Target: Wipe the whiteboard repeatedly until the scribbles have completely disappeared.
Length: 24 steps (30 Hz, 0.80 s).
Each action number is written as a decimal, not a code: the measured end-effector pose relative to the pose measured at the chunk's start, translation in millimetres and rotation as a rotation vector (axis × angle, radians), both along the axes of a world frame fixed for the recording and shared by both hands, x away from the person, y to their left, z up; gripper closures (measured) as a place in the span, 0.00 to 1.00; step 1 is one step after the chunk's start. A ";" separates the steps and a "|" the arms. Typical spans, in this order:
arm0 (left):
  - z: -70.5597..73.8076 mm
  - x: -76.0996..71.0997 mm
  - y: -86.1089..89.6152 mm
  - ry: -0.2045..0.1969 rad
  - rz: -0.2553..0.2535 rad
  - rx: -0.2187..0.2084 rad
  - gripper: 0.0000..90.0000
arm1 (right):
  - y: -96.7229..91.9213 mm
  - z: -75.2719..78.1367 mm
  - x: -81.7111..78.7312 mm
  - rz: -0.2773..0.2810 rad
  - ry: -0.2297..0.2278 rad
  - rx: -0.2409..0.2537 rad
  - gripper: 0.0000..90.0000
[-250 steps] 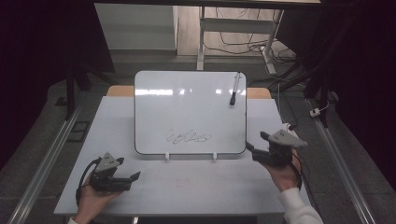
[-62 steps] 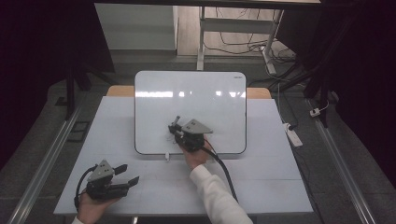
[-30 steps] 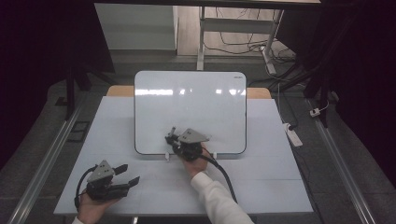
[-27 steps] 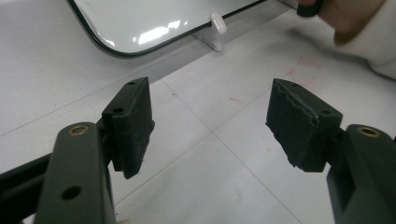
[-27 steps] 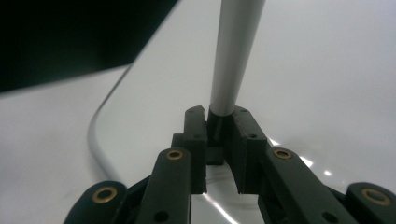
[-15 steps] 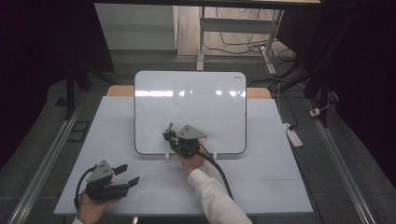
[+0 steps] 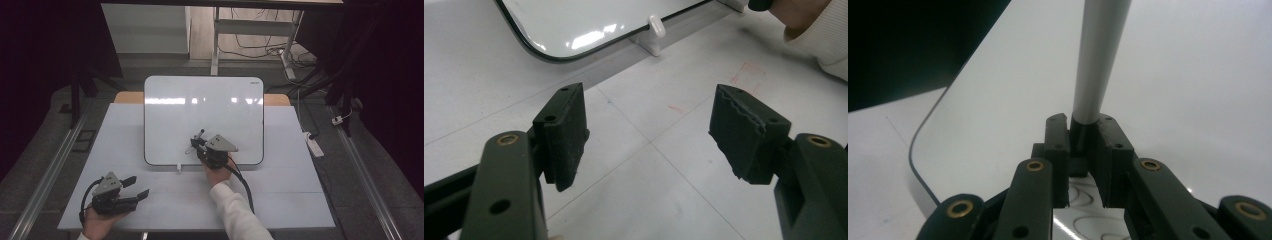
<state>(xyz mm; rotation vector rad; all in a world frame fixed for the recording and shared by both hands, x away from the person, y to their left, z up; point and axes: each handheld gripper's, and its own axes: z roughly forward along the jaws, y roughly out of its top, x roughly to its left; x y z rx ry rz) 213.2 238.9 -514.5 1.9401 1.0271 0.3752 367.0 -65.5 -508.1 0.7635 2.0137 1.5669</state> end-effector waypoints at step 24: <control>-1.1 1.6 0.2 0.004 -0.004 0.001 0.35 | 14.3 -13.2 -14.3 0.152 0.024 -0.115 0.86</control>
